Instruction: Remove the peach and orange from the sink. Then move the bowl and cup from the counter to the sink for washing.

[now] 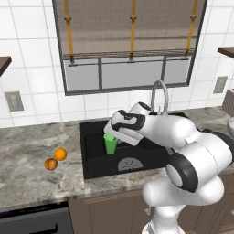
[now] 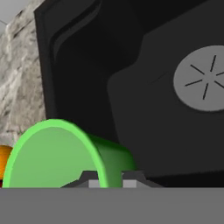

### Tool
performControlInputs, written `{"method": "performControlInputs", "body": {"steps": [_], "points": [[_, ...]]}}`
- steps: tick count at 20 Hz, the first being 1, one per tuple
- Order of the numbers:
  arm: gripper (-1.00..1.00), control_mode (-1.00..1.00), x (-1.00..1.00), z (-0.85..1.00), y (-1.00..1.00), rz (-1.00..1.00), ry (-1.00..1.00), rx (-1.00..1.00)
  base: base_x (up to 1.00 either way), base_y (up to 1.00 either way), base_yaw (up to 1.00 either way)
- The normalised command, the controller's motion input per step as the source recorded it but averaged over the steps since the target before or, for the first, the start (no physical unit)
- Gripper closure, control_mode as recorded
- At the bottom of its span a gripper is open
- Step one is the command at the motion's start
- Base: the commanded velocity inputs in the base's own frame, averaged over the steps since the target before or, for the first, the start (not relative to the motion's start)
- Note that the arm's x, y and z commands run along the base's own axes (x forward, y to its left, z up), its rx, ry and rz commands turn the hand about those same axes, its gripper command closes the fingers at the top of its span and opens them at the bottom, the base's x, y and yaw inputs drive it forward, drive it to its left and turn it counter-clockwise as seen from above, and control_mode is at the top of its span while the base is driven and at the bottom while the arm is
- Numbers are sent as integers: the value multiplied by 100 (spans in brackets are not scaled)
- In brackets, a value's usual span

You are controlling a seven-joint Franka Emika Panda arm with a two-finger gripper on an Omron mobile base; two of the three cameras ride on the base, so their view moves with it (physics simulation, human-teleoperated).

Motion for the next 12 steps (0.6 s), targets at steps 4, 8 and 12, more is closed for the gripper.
{"method": "performControlInputs", "body": {"steps": [4, 8, 12], "points": [[100, -100, 21, -36, 13, 2, 0, 0, 0, 0, 0], [100, -100, 20, -36, 15, 2, 0, 0, 0, 0, 0], [100, -100, 18, -34, 15, 3, 0, 0, 0, 0, 0]]}}
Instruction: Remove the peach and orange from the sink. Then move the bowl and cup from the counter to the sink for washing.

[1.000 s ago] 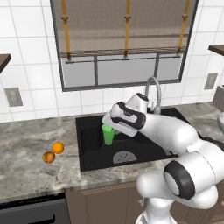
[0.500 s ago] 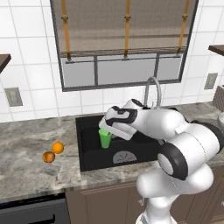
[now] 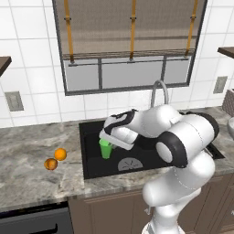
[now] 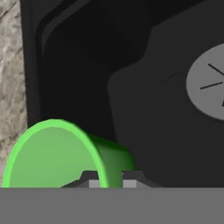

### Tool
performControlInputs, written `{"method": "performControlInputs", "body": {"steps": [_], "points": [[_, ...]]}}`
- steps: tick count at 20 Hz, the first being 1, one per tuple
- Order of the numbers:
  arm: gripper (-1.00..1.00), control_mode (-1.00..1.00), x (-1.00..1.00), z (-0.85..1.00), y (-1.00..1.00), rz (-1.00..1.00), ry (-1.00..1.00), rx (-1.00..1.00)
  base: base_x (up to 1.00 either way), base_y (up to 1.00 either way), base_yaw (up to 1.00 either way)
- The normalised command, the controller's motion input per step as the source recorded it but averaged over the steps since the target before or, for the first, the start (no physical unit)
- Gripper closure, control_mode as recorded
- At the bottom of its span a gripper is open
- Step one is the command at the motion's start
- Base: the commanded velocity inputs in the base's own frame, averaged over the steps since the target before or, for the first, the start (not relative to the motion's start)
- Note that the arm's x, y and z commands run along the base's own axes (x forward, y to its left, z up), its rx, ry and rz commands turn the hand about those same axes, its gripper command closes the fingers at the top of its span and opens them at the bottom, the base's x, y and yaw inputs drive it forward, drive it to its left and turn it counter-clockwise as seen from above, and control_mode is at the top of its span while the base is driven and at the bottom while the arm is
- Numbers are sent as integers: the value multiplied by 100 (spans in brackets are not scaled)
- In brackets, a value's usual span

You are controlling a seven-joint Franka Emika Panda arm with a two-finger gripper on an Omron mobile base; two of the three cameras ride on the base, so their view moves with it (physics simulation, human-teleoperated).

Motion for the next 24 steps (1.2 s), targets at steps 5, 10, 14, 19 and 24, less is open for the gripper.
{"method": "performControlInputs", "body": {"steps": [5, 10, 14, 19, 24], "points": [[100, -100, 19, -35, 15, 3, 0, 1, 0, 0, 0], [100, -100, 20, -35, 10, 3, 0, 2, 0, 0, 0], [100, -100, 21, -35, 5, 3, 0, 0, 0, 0, 0], [100, -100, 20, -33, 6, 3, 0, 0, 0, 0, 0], [100, -100, 20, -30, 8, 2, 0, 0, 0, 0, 0]]}}
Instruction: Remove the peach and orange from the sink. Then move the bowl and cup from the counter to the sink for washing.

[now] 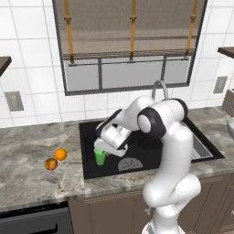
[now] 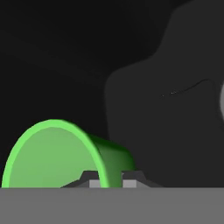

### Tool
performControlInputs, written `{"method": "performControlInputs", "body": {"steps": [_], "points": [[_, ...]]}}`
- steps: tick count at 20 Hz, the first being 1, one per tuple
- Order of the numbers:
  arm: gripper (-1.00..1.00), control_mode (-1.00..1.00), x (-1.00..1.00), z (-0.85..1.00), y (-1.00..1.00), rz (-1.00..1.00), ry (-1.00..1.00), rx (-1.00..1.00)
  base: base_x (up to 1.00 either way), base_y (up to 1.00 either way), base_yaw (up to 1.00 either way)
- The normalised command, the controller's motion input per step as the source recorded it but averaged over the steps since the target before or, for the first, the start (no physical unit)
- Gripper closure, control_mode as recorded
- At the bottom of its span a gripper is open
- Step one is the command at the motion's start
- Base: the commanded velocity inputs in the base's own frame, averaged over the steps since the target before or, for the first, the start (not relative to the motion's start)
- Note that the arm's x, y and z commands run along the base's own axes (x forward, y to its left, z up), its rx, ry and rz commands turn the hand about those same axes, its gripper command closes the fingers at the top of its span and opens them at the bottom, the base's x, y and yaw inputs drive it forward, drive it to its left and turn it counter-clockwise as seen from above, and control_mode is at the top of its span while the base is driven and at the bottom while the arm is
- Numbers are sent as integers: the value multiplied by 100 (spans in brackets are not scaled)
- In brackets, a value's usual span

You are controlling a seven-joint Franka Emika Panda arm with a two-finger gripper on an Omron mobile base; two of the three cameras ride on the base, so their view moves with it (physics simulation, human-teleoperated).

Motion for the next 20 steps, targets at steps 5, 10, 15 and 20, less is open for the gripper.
{"method": "performControlInputs", "body": {"steps": [5, 10, 15, 20], "points": [[100, -100, 21, -28, 10, 2, 0, 0, 0, 0, 0], [100, -100, 23, -26, 11, 1, 0, 0, 0, 0, 0], [100, -100, 24, -26, 9, 2, 0, 0, 0, 0, 0], [100, -100, 26, -22, 12, 1, -4, 0, 0, 0, 0]]}}
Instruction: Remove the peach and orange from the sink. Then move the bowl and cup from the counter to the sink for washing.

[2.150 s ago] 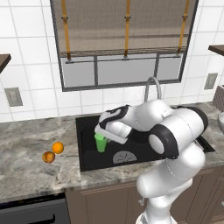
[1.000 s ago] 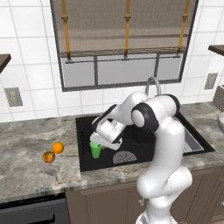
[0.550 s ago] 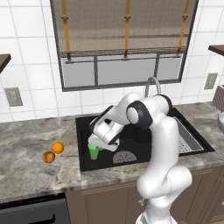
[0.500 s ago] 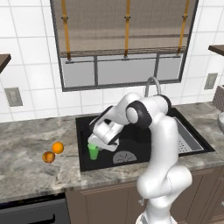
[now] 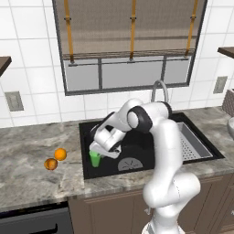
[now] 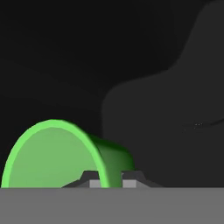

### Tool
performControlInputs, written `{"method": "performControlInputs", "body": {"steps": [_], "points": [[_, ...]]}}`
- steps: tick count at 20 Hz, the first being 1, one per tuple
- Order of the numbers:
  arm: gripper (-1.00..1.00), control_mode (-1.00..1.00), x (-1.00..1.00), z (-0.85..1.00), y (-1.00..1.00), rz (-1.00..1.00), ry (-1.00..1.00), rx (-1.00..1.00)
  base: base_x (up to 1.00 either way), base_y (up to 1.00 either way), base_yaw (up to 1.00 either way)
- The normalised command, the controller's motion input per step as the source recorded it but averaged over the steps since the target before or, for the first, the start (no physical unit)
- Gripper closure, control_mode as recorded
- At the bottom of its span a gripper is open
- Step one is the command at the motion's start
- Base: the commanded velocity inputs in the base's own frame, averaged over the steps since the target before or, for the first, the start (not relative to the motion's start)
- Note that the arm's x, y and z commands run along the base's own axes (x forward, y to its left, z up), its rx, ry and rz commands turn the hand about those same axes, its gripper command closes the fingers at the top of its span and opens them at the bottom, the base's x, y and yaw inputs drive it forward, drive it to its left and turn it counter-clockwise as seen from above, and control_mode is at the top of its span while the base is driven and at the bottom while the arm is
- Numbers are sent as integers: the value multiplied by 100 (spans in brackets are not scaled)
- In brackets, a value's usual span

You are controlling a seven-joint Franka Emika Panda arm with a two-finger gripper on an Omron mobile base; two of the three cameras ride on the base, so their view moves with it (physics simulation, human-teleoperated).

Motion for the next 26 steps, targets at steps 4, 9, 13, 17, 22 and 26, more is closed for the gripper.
{"method": "performControlInputs", "body": {"steps": [4, 9, 13, 17, 22, 26], "points": [[100, -100, 24, -21, 13, 1, -7, 0, 0, 0, 0], [100, -100, 23, -21, 13, 1, -9, 0, 0, 0, 0], [100, -100, 21, -24, 11, 1, -6, 0, 0, 0, 0], [100, -100, 17, -30, 6, 0, -1, 0, 0, 0, 0], [100, -100, 17, -29, 6, 0, 0, 0, 0, 0, 0], [100, -100, 15, -24, 7, 0, -3, 0, 0, 0, 0]]}}
